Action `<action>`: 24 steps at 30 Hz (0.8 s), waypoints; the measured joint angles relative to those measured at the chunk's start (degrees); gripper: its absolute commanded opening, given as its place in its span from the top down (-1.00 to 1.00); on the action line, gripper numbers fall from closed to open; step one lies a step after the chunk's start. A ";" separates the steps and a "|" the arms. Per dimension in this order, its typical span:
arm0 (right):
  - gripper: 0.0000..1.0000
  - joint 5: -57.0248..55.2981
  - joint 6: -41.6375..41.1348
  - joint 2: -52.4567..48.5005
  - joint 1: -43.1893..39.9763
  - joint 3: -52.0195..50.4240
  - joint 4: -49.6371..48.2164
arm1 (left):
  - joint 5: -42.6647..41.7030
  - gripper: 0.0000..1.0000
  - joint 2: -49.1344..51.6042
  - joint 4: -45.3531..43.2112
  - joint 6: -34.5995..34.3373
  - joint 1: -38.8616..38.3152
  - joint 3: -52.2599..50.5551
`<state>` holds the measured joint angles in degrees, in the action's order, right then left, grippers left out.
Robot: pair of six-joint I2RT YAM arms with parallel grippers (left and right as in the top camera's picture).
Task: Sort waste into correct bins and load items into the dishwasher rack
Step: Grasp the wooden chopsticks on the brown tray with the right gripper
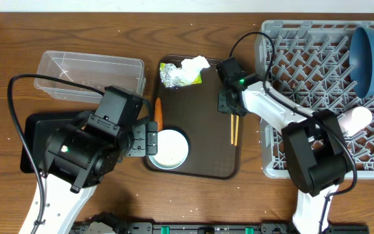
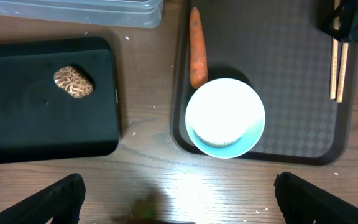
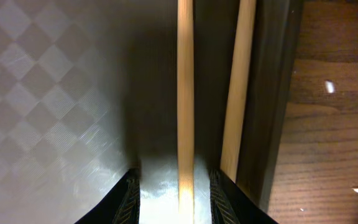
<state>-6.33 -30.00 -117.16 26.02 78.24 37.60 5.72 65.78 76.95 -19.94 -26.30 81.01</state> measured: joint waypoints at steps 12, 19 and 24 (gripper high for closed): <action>0.98 1.42 1.05 -0.11 0.00 0.37 -0.52 | -0.61 -0.96 0.02 0.00 0.00 0.00 0.00; 0.98 3.04 5.35 5.44 -0.33 0.76 3.78 | -0.63 -0.96 0.02 -0.07 0.00 0.00 0.00; 0.98 3.96 8.41 18.32 -3.43 1.51 7.56 | -0.68 -0.96 0.00 -0.17 0.00 0.00 0.00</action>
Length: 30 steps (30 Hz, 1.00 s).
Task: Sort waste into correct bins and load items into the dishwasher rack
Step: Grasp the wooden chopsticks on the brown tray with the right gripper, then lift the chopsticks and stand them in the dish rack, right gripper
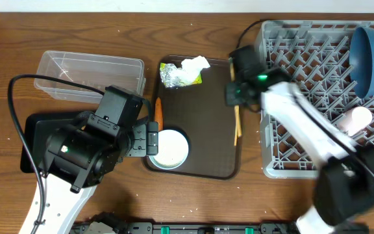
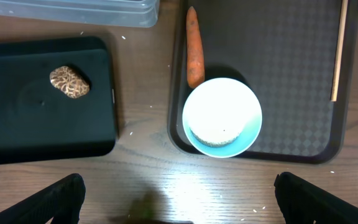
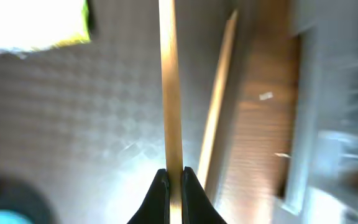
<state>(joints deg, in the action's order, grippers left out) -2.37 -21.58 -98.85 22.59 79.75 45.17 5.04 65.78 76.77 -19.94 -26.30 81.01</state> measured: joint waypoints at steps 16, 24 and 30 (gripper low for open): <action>0.38 1.07 10.67 3.41 -17.18 0.96 7.37 | -0.15 -0.96 0.00 -2.25 -0.02 0.00 0.00; -0.01 2.69 11.74 2.45 -13.31 0.85 4.76 | -0.15 -0.96 0.00 -1.77 -0.02 0.00 0.00; 0.10 5.86 8.02 4.07 -4.48 0.81 3.63 | -0.15 -0.96 0.02 -1.88 -0.02 0.00 0.00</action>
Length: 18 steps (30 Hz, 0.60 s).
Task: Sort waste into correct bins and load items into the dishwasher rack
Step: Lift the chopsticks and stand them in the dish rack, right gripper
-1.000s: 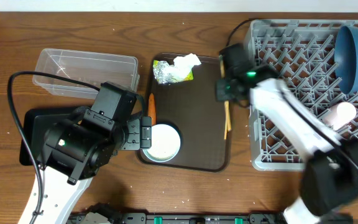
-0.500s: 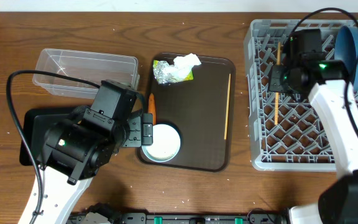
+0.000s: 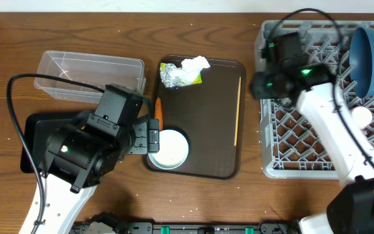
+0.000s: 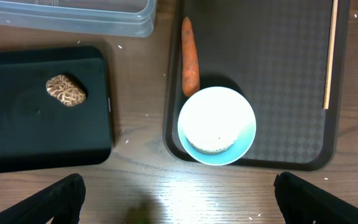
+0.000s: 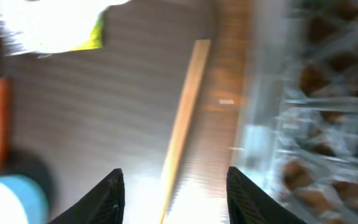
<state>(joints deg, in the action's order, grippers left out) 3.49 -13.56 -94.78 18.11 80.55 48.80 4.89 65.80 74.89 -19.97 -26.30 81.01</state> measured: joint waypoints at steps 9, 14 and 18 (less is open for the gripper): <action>0.34 -9.33 -15.72 -10.73 10.36 -0.70 -4.17 | -0.04 -0.96 0.00 -0.09 -0.42 0.00 0.00; 0.34 -12.24 -21.05 -17.46 9.94 -1.46 -7.06 | -0.22 -0.96 0.00 -0.11 -0.79 0.00 0.00; 0.32 -13.07 -22.99 -19.89 8.98 -1.55 -8.15 | -0.22 -0.96 0.00 -0.11 -0.81 0.00 0.00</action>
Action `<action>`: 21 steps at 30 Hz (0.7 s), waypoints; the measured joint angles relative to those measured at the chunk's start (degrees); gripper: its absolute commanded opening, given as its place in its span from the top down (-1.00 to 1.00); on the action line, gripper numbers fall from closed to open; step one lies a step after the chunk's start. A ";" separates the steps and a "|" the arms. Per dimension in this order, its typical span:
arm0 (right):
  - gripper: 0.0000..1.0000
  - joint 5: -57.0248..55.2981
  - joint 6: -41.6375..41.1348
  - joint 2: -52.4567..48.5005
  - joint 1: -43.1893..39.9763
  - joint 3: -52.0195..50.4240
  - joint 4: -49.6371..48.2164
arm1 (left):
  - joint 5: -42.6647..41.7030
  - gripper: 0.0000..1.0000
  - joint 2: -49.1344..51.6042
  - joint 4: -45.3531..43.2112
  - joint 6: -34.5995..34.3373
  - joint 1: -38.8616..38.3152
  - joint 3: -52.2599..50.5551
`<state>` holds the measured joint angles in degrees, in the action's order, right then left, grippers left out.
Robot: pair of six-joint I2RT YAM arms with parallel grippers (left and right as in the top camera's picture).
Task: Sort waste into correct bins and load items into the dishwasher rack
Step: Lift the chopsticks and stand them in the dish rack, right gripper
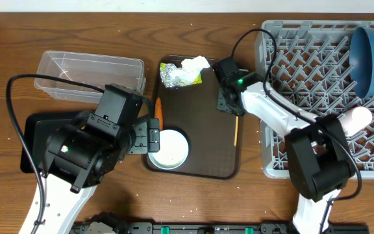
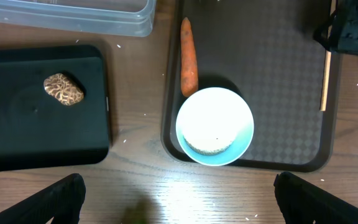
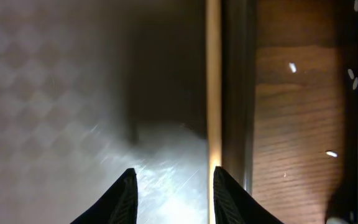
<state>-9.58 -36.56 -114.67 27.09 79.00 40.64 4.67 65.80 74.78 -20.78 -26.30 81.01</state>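
Observation:
One wooden chopstick (image 1: pixel 235 132) lies along the right edge of the brown tray (image 1: pixel 206 166). My right gripper (image 1: pixel 229 104) is low over its far end and open (image 3: pixel 174 196). The chopstick (image 3: pixel 213 74) runs just beside the right finger, and nothing is held. A carrot (image 2: pixel 189 64) lies on the tray next to a light blue bowl (image 2: pixel 215 126). Crumpled foil and paper (image 1: pixel 184 71) sit at the tray's far end. My left gripper (image 2: pixel 179 208) is wide open above the table in front of the tray.
The grey dishwasher rack (image 1: pixel 317 84) stands at the right with a dark blue bowl (image 1: pixel 369 58) and pale items in it. A clear bin (image 1: pixel 89 75) is at the back left. A black bin (image 2: pixel 17 124) holding a brown speckled lump (image 2: pixel 63 89) lies left of the tray.
My right gripper was open over the rack's left edge; now it is back low over the tray, open around the remaining chopstick. The left arm has barely moved.
Two chopsticks lay on the tray, my right gripper open astride one. Then it was shut on that chopstick, lifted. Then it was open and without the chopstick at the rack, one chopstick left on the tray. Now it is open over that one.

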 measured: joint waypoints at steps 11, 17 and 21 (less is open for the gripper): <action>0.95 2.32 -1.07 -3.08 -0.61 0.24 -1.16 | 0.00 -0.95 -0.02 -0.26 0.00 0.00 0.00; 0.98 4.15 2.71 -3.06 -0.81 0.63 -1.38 | -0.02 -0.96 0.00 -0.28 0.00 0.00 0.00; 0.98 7.26 6.78 -1.20 -2.10 1.01 1.20 | -0.02 -0.96 0.00 -0.26 0.00 0.00 0.00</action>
<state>-2.33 -29.78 -115.87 24.99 80.01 41.85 4.64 65.80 74.52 -20.78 -26.30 81.01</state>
